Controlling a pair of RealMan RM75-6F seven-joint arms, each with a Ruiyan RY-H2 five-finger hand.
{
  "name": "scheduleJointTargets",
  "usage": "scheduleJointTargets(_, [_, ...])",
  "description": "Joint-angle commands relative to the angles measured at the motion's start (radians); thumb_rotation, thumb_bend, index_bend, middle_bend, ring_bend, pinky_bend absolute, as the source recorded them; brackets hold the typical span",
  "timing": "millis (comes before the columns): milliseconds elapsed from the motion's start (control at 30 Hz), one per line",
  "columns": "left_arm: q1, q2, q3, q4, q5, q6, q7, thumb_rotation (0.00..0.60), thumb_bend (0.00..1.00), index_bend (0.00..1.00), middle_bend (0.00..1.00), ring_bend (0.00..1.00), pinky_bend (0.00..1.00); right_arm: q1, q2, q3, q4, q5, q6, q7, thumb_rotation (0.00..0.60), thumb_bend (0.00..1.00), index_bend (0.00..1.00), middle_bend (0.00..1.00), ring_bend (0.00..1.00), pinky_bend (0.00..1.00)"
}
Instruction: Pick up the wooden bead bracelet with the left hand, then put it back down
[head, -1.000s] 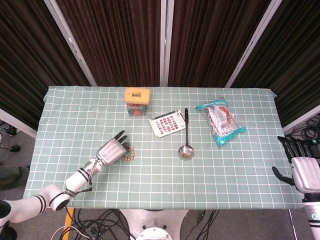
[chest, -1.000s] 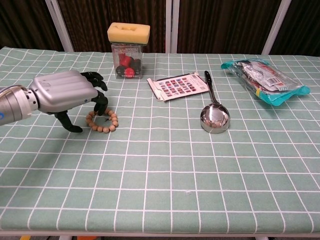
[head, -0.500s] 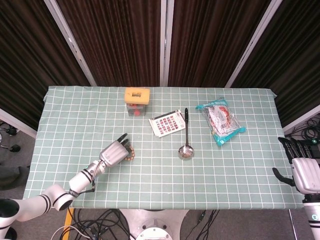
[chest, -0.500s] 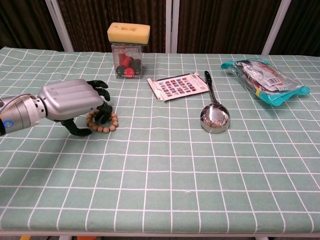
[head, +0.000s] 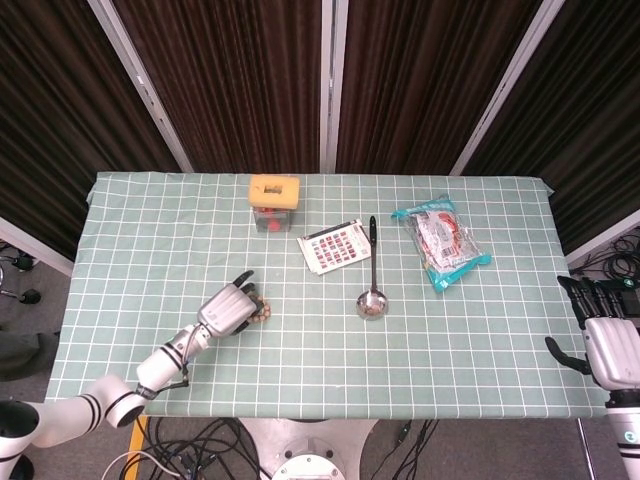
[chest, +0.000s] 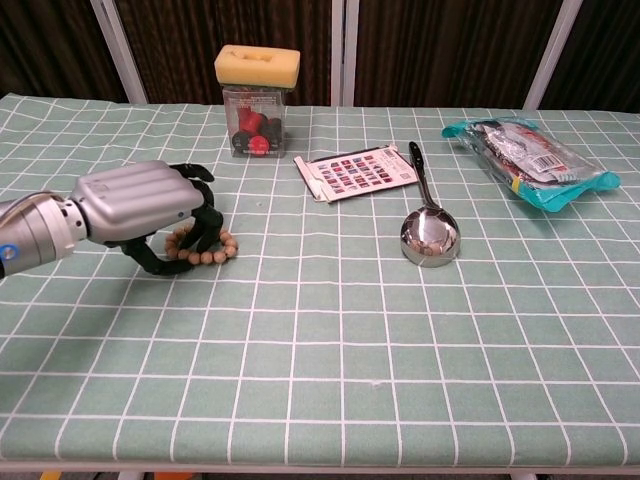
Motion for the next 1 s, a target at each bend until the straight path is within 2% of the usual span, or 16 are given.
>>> scheduleJointTargets(33, [0.038, 0.013, -0.014, -0.027, -0.017, 0.083, -0.216, 0.6, 0.38, 0.57, 0.62, 0.29, 0.13, -0.002, 0.001, -0.001, -0.001, -0.004, 0.004, 0.001, 0.6, 0.19, 0.0, 0.09, 0.0, 0.0])
scheduleJointTargets(167, [0.072, 0.035, -0.039, -0.063, -0.062, 0.121, -0.489, 0.6, 0.41, 0.58, 0.63, 0.32, 0.15, -0.005, 0.002, -0.001, -0.003, -0.008, 0.01, 0.006, 0.6, 0.19, 0.0, 0.09, 0.0, 0.0])
scheduleJointTargets(267, [0.091, 0.066, -0.062, -0.115, -0.106, 0.115, -0.743, 0.6, 0.43, 0.59, 0.63, 0.32, 0.15, -0.006, 0.003, -0.003, -0.005, -0.014, 0.014, 0.007, 0.6, 0.18, 0.0, 0.09, 0.0, 0.0])
scheduleJointTargets(433, [0.099, 0.146, -0.081, -0.244, -0.172, 0.005, -1.217, 0.6, 0.43, 0.59, 0.64, 0.32, 0.16, -0.007, 0.003, -0.004, -0.008, -0.022, 0.02, 0.009, 0.6, 0.18, 0.0, 0.09, 0.0, 0.0])
scheduleJointTargets(600, [0.082, 0.208, -0.083, -0.317, -0.154, -0.096, -1.645, 0.6, 0.43, 0.58, 0.63, 0.32, 0.17, -0.01, 0.006, -0.004, -0.013, -0.023, 0.025, 0.009, 0.6, 0.18, 0.0, 0.09, 0.0, 0.0])
scheduleJointTargets(800, [0.06, 0.233, -0.069, -0.332, -0.085, -0.122, -1.969, 0.6, 0.45, 0.57, 0.62, 0.32, 0.17, -0.012, 0.009, -0.004, -0.017, -0.023, 0.028, 0.009, 0.6, 0.18, 0.0, 0.08, 0.0, 0.0])
scheduleJointTargets(1000, [0.038, 0.241, -0.061, -0.321, -0.051, -0.114, -2.178, 0.6, 0.45, 0.54, 0.6, 0.32, 0.17, -0.014, 0.011, -0.003, -0.015, -0.023, 0.03, 0.014, 0.6, 0.18, 0.0, 0.08, 0.0, 0.0])
